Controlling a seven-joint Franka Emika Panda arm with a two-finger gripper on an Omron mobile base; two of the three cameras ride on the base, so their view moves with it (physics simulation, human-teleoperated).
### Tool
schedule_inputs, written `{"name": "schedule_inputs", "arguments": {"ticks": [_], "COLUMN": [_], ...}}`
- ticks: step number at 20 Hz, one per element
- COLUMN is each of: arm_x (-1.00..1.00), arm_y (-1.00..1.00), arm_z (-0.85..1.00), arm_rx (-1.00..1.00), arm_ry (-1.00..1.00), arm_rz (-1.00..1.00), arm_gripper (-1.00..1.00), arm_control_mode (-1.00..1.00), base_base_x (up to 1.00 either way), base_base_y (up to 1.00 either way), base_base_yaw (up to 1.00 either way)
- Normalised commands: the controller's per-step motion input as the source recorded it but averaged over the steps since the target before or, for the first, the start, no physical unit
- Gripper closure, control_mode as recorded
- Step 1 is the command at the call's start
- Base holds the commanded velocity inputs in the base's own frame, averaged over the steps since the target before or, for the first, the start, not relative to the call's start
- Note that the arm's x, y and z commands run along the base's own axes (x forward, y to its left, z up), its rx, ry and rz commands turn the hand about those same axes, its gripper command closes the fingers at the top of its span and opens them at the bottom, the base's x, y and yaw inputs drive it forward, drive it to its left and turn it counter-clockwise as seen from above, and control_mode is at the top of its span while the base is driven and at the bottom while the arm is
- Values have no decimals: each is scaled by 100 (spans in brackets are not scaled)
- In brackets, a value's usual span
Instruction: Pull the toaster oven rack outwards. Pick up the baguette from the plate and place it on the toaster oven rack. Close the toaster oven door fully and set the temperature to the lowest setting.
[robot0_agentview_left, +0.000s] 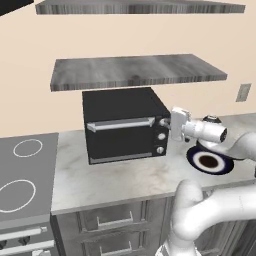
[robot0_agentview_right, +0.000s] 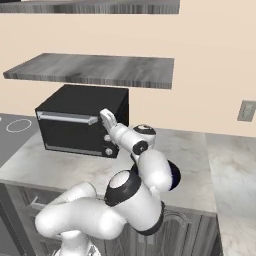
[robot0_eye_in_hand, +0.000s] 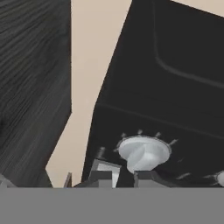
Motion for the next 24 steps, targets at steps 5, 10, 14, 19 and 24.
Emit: {"name": "schedule_inputs", "arguments": {"ticks": [5, 10, 14, 19, 24], "arm_x": [37, 60, 86, 100, 100], "arm_y": [-48, -43, -6, 0, -9], "arm_z": [11, 0, 0, 0, 4], "arm_rx": [-25, -33, -53, -57, -64], "arm_ry": [-37, -22, -1, 6, 3], "arm_rz": [56, 49, 31, 18, 16], "arm_gripper": [100, 100, 100, 100, 100], "arm_control_mode": [-100, -100, -100, -100, -100], "base_base_x": [0, 0, 0, 0, 0], "base_base_y": [0, 0, 0, 0, 0], "base_base_yaw": [0, 0, 0, 0, 0]}}
